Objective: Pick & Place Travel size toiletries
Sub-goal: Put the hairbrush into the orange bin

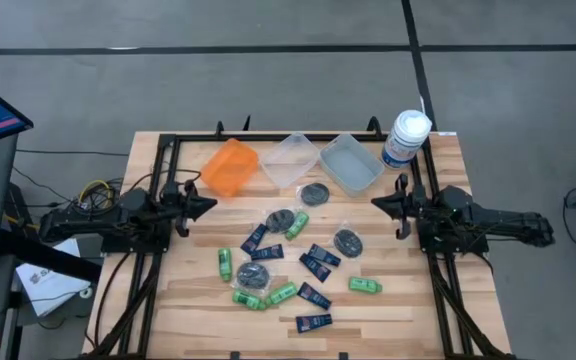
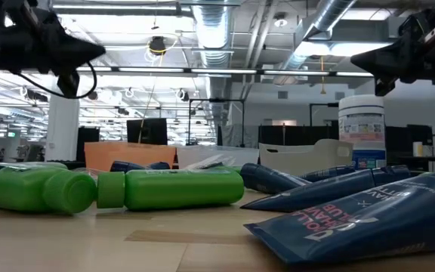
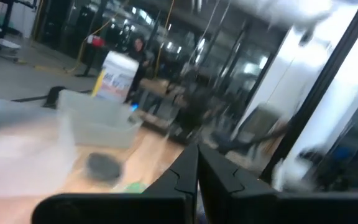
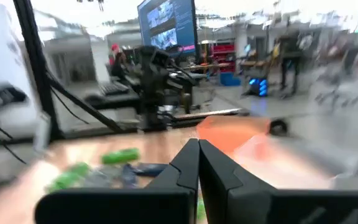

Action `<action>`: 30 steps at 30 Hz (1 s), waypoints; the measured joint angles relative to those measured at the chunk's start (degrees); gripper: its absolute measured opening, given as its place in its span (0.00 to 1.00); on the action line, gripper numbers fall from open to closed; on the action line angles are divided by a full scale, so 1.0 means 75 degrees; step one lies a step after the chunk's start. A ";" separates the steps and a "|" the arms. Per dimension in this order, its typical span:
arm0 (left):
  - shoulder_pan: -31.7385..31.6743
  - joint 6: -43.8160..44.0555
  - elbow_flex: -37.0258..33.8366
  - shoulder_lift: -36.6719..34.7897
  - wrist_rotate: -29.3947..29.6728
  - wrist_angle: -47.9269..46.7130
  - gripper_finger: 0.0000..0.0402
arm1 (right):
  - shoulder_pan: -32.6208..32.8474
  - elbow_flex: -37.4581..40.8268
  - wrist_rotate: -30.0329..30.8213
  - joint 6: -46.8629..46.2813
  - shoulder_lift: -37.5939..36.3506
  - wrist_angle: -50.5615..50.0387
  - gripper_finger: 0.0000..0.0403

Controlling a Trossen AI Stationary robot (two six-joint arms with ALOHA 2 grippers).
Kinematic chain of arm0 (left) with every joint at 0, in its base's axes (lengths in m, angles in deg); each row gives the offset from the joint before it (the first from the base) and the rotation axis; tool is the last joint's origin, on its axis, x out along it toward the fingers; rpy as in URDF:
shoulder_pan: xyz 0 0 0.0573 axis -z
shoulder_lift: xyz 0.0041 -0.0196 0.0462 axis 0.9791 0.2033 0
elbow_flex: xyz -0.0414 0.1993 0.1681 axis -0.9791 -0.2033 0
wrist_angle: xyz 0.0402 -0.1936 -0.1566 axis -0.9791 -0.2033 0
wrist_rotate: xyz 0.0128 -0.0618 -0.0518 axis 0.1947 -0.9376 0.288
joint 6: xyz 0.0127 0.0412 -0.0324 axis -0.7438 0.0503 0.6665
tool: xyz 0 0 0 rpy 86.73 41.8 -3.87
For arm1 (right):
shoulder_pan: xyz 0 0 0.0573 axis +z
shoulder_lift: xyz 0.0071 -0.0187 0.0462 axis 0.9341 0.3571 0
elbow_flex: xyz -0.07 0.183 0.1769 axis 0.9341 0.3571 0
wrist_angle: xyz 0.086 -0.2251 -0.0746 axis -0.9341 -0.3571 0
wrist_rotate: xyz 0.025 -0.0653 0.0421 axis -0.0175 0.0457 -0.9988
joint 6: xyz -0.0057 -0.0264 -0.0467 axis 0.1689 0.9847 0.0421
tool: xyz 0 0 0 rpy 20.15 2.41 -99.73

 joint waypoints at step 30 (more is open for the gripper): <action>0.0039 0.0881 0.2272 0.4142 -0.0539 0.3713 0.00 | -0.0040 0.0000 -0.0003 0.0090 0.0001 0.1105 0.00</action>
